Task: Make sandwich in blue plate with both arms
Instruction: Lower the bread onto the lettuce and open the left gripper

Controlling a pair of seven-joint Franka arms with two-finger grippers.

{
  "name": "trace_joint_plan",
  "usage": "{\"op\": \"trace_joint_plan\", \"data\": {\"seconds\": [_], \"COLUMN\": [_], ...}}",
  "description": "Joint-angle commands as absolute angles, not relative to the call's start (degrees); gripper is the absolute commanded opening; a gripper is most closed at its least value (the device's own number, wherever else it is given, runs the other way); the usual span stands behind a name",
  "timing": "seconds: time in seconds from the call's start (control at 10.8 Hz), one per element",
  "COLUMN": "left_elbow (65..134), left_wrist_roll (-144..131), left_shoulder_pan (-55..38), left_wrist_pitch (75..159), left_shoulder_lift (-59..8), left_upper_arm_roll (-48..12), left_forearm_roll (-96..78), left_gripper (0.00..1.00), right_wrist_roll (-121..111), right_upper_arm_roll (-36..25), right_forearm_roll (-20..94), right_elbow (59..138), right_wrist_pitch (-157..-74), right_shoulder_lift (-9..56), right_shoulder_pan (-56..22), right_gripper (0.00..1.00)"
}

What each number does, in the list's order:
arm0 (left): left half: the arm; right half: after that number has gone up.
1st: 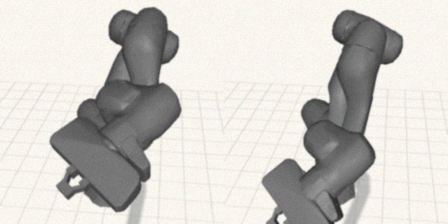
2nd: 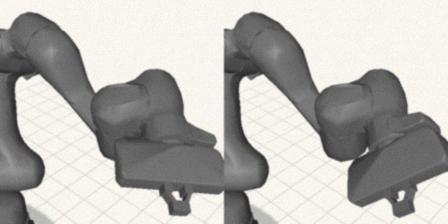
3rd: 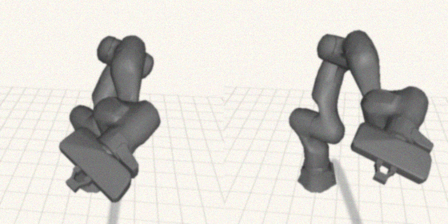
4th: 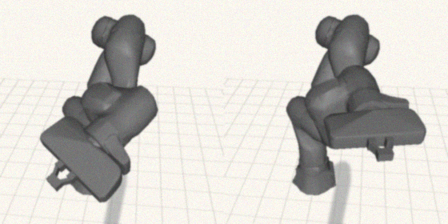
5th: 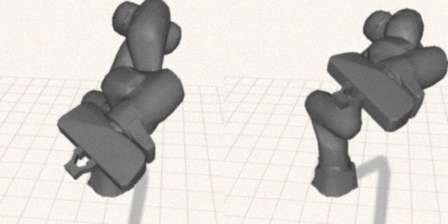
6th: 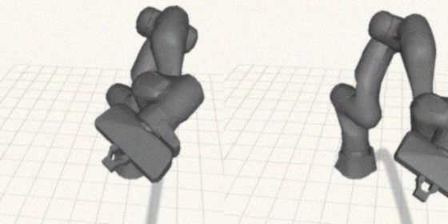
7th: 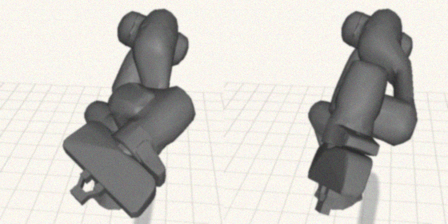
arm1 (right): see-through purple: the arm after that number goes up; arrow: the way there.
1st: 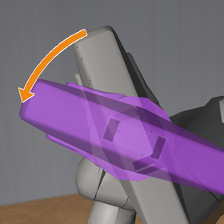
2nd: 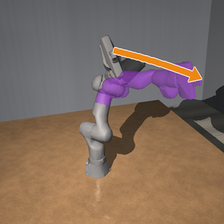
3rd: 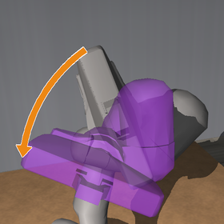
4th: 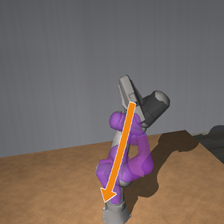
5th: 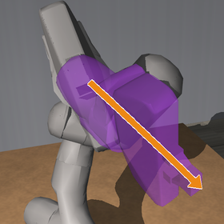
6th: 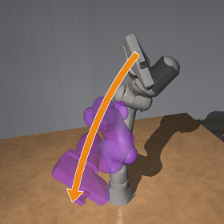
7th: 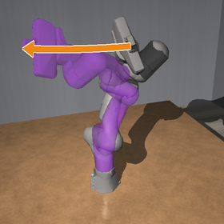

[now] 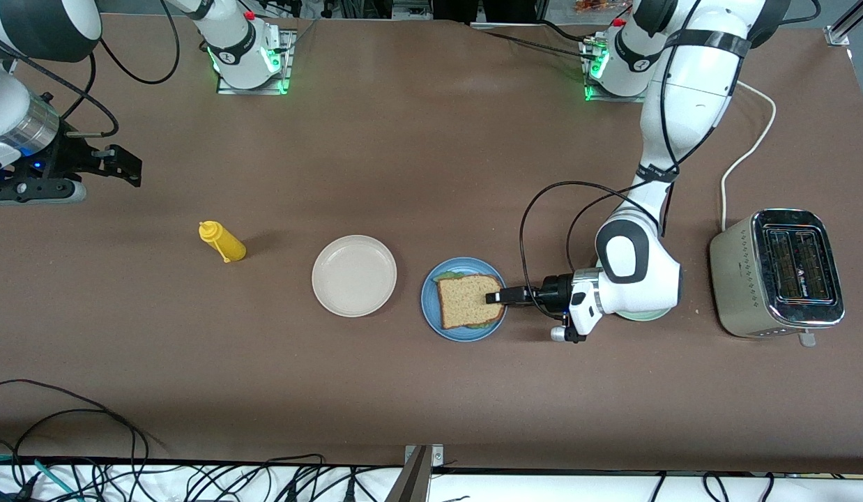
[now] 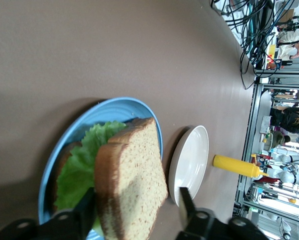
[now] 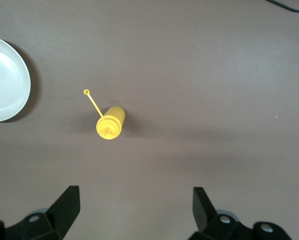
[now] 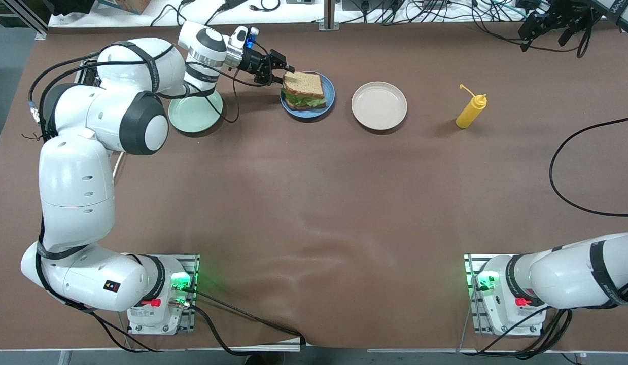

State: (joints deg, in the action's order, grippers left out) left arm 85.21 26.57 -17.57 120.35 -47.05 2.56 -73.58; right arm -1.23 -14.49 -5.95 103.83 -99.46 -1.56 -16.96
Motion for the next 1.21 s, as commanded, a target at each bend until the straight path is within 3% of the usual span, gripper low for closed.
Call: {"op": "trace_joint_plan", "data": {"seconds": [0.0, 0.46, 0.93, 1.12], "left_elbow": [84.37, 85.6, 87.53, 87.63], "left_wrist_roll": [29.71, 29.79, 29.97, 29.8], "left_shoulder_pan": [-17.49, -17.23, -13.2, -10.38], "left_wrist_pitch": [121.2, 121.11, 120.41, 116.47], "left_shoulder_lift": [-47.81, -47.38, -41.24, -38.16], "left_upper_arm_roll": [2.64, 3.6, 4.22, 4.31], "left_forearm_roll": [-76.03, -75.15, -58.83, -49.81], "left_gripper": [1.0, 1.0, 1.0, 1.0], "right_wrist_roll": [-0.26, -0.53, -0.18, -0.09], "right_upper_arm_roll": [-14.33, -14.33, -14.41, -14.41], "right_forearm_roll": [-7.03, -7.03, -6.68, -6.59], "right_elbow": [102.84, 101.87, 101.87, 101.69], "right_wrist_pitch": [-98.88, -98.79, -98.79, -98.88], "right_shoulder_lift": [-1.23, -0.44, -0.18, -0.18], "right_shoulder_pan": [-17.31, -17.31, -17.23, -17.23], "right_gripper": [1.0, 1.0, 1.0, 1.0]}}
